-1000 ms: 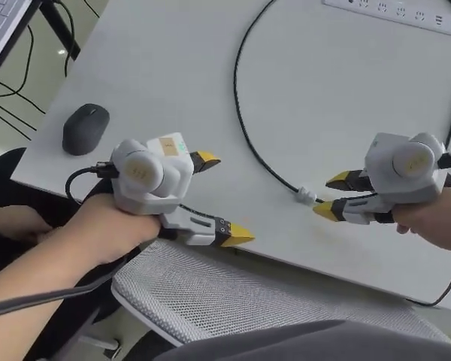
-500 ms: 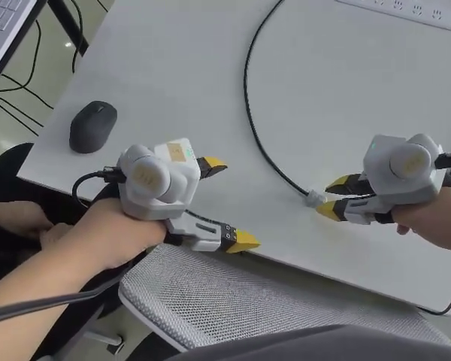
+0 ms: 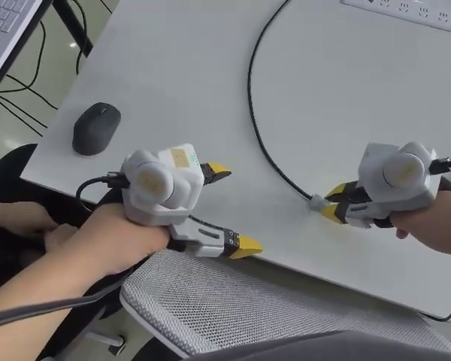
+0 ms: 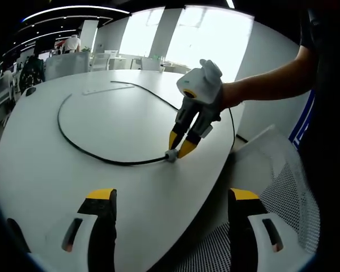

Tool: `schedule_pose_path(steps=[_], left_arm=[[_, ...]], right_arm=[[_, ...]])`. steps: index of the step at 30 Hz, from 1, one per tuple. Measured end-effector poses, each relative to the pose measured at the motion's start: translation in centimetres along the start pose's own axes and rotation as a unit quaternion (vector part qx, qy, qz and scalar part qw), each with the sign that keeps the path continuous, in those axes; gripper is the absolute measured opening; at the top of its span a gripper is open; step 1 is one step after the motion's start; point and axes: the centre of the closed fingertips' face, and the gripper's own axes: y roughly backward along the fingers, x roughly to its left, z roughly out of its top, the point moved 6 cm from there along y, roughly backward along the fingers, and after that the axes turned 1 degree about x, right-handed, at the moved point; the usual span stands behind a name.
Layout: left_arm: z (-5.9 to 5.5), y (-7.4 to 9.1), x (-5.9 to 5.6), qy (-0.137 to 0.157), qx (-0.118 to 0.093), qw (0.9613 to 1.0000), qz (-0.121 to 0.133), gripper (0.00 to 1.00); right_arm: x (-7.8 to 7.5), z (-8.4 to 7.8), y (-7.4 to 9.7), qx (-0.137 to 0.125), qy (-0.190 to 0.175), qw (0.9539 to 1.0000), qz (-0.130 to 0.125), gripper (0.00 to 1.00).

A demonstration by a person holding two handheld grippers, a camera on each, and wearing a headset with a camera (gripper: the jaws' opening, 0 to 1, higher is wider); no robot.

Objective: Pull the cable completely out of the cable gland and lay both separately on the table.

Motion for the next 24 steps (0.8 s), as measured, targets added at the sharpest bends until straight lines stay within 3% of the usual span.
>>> schedule_pose_path(steps=[12,17,24], left_arm=[[0.1,-0.5,-0.6,-0.004,0.001,1.0,-0.005,0.8],[1.0,-1.0,-1.2,-0.017,0.002,0.9998,-0.012,0.79],[2.8,-1.7,-1.5,-0.033,-0.003,0.9993,-0.016,0.78]], right_arm=[[0.2,0.2,0.6,-0.015,-0.013,0.9998,-0.002,0.08],[0.4,0.6,1.9,-0.041,-0.024,0.9989,0.003,0.08],[1.2,0.7,3.5,-0.053,-0.024,0.9983,0.007,0.07]])
